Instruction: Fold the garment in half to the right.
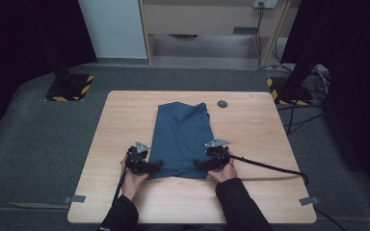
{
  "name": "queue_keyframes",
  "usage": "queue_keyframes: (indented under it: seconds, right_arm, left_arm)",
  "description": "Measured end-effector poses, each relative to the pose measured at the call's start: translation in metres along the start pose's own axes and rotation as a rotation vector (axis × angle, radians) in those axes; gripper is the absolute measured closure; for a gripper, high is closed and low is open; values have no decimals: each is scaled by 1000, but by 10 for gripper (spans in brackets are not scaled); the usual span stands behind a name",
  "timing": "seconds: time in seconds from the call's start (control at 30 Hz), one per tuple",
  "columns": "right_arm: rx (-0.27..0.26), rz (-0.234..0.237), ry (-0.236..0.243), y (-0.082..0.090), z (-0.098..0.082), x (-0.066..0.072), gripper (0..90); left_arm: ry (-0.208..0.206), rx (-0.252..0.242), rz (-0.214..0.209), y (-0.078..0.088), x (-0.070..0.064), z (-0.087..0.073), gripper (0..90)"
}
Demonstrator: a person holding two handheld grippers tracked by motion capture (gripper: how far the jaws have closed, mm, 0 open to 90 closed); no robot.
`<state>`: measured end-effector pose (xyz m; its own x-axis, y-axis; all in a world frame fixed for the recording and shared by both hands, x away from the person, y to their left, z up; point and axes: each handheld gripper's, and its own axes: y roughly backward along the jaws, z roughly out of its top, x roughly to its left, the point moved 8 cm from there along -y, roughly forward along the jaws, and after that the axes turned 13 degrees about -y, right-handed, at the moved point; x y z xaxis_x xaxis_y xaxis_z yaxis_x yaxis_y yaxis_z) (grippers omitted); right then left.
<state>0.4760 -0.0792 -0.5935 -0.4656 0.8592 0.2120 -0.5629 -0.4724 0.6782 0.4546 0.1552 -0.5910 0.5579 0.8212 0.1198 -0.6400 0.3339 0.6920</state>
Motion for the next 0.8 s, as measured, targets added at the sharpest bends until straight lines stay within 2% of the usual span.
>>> queue_keyframes:
  seconds: [0.37, 0.57, 0.7, 0.8]
  right_arm:
    - [3, 14, 9, -5, 5, -1, 45]
    - [-5, 15, -2, -4, 5, -2, 47]
    - [-19, 6, -15, 2, 4, -1, 53]
    - [-34, 16, -11, 10, 3, 3, 51]
  left_arm:
    - [3, -5, -1, -1, 4, 0, 66]
    - [23, 6, -5, 3, 4, -1, 68]
    - [33, 20, -1, 6, 3, -2, 89]
    - [11, 21, 17, 15, 0, 1, 117]
